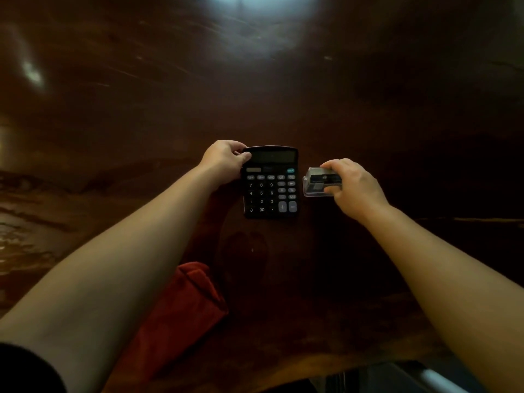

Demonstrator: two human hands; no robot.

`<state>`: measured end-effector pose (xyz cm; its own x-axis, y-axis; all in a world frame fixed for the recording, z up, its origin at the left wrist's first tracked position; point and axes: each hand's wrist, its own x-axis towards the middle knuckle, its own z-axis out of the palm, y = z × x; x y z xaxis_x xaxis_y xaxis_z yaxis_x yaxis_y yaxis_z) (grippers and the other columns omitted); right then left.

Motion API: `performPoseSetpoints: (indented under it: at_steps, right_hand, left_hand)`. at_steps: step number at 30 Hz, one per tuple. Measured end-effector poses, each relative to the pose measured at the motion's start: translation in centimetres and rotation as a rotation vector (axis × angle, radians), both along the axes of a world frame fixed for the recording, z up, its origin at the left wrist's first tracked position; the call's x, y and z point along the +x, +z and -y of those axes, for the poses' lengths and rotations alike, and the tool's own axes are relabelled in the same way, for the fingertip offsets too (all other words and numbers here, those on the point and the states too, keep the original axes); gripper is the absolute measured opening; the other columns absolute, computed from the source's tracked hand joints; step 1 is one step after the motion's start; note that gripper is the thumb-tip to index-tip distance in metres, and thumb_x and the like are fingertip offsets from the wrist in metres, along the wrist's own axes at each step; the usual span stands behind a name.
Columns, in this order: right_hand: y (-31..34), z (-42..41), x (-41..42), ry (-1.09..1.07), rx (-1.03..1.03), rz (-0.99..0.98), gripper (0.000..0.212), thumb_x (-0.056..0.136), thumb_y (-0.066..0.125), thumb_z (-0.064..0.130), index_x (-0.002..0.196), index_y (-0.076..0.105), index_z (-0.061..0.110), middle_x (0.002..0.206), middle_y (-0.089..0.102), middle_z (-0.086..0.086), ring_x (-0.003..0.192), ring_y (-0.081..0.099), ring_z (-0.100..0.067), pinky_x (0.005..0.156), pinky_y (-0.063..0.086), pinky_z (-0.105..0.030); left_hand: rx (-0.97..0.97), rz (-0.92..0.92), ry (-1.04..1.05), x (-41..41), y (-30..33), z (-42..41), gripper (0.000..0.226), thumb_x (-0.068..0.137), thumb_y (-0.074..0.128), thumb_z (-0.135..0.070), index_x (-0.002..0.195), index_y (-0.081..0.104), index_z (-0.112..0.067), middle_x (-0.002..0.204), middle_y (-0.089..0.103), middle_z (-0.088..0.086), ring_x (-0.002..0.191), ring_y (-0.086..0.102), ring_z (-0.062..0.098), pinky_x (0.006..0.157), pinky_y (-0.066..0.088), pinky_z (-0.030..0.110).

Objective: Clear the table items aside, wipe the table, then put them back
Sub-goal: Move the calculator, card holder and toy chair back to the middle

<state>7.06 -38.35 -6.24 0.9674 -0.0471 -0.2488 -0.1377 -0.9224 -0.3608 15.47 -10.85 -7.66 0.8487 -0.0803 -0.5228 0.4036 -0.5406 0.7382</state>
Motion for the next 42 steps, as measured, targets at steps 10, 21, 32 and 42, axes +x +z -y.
performPoseSetpoints:
  at_steps: [10,21,32,42]
  right_hand:
    - [0.3,-0.5,0.5,-0.01,-0.039,-0.091,0.086,0.088,0.075,0.017,0.156,0.026,0.034,0.164,0.029,0.004,0.153,0.013,-0.016,0.118,0.019,-0.053]
    - [3.5,-12.5,-1.4,0.174,0.071,0.149,0.068,0.09,0.072,0.024,0.151,0.041,0.021,0.151,0.046,-0.008,0.142,0.038,-0.024,0.111,0.04,-0.047]
    - [2.1,-32.7,-4.3,0.571,0.142,0.051,0.068,0.091,0.071,0.032,0.151,0.041,0.027,0.156,0.042,0.001,0.144,0.032,-0.015,0.109,0.043,-0.042]
    - [0.0,-48.0,-9.7,0.914,0.085,-0.087,0.072,0.094,0.065,0.041,0.156,0.03,0.03,0.163,0.032,0.001,0.15,0.023,-0.019,0.116,0.028,-0.038]
  left_hand:
    - [0.057,0.161,0.022,-1.2,0.4,-1.8,0.044,0.093,0.066,-0.04,0.133,0.06,-0.021,0.115,0.068,-0.004,0.099,0.065,0.015,0.081,0.054,0.031]
    - [0.338,0.323,0.144,-9.7,3.5,-17.4,0.065,0.083,0.075,-0.047,0.139,0.053,-0.023,0.129,0.06,0.003,0.122,0.055,0.021,0.101,0.045,0.036]
    - [0.708,0.319,0.362,-22.6,5.3,-34.5,0.091,0.078,0.077,-0.052,0.15,0.037,-0.014,0.149,0.045,0.013,0.144,0.03,0.035,0.116,0.03,0.049]
    - [1.086,0.105,0.588,-32.3,6.0,-47.5,0.124,0.06,0.081,-0.067,0.155,0.012,-0.027,0.164,0.016,0.011,0.151,0.001,0.038,0.112,0.009,0.07]
